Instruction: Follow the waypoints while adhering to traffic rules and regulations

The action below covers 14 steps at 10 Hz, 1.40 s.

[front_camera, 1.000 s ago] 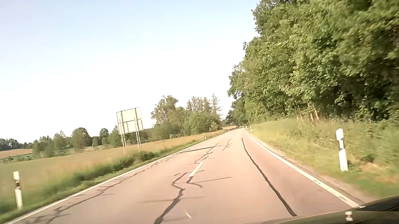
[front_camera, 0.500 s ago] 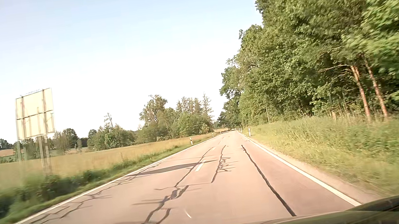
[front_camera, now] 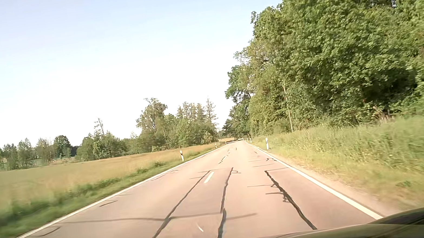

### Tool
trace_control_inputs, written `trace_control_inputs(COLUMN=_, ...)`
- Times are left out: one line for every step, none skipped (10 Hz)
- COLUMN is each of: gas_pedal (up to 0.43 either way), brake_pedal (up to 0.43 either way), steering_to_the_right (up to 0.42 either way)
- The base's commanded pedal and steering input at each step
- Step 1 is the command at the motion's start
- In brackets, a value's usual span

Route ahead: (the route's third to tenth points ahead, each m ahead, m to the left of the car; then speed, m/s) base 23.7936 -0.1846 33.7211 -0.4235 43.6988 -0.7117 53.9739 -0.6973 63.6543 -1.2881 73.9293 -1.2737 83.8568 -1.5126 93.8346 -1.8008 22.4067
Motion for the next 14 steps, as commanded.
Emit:
trace_control_inputs(gas_pedal=0.228, brake_pedal=0.000, steering_to_the_right=0.010)
trace_control_inputs(gas_pedal=0.228, brake_pedal=0.000, steering_to_the_right=0.009)
trace_control_inputs(gas_pedal=0.228, brake_pedal=0.000, steering_to_the_right=0.006)
trace_control_inputs(gas_pedal=0.228, brake_pedal=0.000, steering_to_the_right=0.004)
trace_control_inputs(gas_pedal=0.177, brake_pedal=0.000, steering_to_the_right=0.003)
trace_control_inputs(gas_pedal=0.087, brake_pedal=0.000, steering_to_the_right=0.002)
trace_control_inputs(gas_pedal=0.087, brake_pedal=0.000, steering_to_the_right=0.002)
trace_control_inputs(gas_pedal=0.087, brake_pedal=0.000, steering_to_the_right=0.000)
trace_control_inputs(gas_pedal=0.087, brake_pedal=0.000, steering_to_the_right=0.000)
trace_control_inputs(gas_pedal=0.098, brake_pedal=0.000, steering_to_the_right=0.000)
trace_control_inputs(gas_pedal=0.110, brake_pedal=0.000, steering_to_the_right=0.000)
trace_control_inputs(gas_pedal=0.130, brake_pedal=0.000, steering_to_the_right=0.000)
trace_control_inputs(gas_pedal=0.150, brake_pedal=0.000, steering_to_the_right=-0.001)
trace_control_inputs(gas_pedal=0.150, brake_pedal=0.000, steering_to_the_right=0.000)
